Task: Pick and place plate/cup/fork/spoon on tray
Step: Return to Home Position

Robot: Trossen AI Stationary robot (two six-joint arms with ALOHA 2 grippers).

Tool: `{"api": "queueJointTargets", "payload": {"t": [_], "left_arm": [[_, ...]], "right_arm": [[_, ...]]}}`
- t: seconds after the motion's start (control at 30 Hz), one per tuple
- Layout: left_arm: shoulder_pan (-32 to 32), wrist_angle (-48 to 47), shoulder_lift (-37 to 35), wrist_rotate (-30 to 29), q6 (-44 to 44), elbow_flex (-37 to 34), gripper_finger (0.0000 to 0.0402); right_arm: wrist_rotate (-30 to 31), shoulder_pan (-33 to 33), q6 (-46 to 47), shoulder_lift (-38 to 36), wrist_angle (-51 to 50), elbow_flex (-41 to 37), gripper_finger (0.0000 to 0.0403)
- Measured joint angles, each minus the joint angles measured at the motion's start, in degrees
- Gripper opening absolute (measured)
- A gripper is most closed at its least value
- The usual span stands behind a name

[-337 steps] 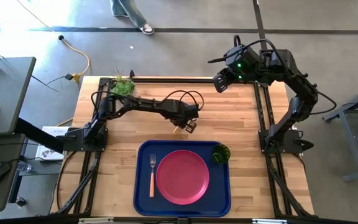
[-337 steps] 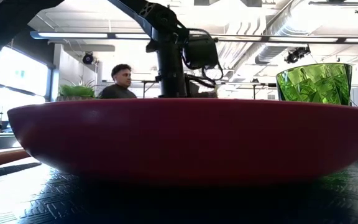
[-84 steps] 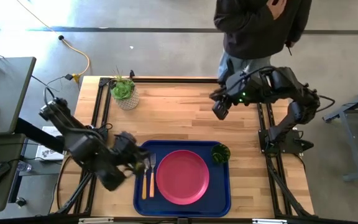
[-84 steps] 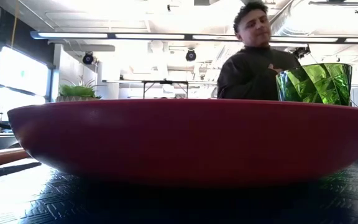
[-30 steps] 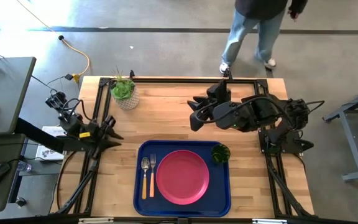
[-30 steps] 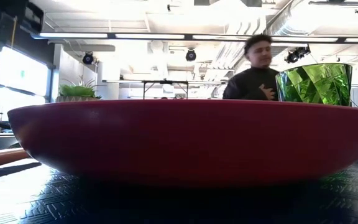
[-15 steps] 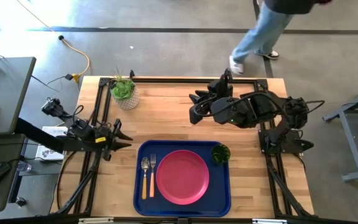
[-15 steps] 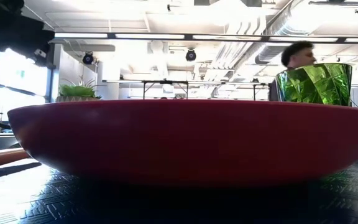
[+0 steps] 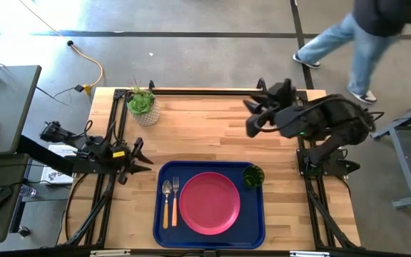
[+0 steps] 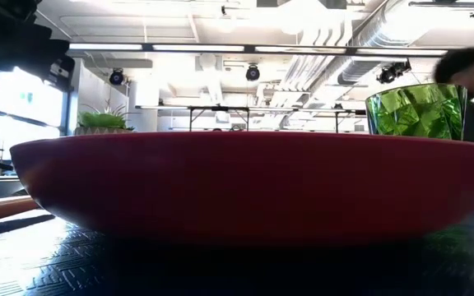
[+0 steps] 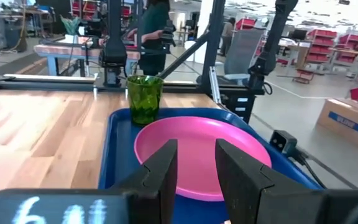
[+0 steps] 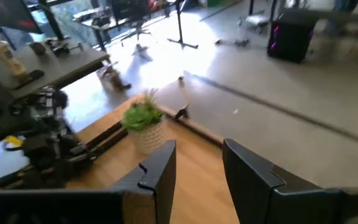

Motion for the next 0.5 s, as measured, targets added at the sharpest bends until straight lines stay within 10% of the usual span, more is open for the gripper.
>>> {"api": "queueJointTargets", "payload": {"t": [0.5], "left_arm": [[1.69,0.45,0.0,-4.0,4.04,0.0,0.0097]], "right_arm": [[-9.24,-0.1,-6.63,-2.83,-7.75,0.0,0.0124]]}}
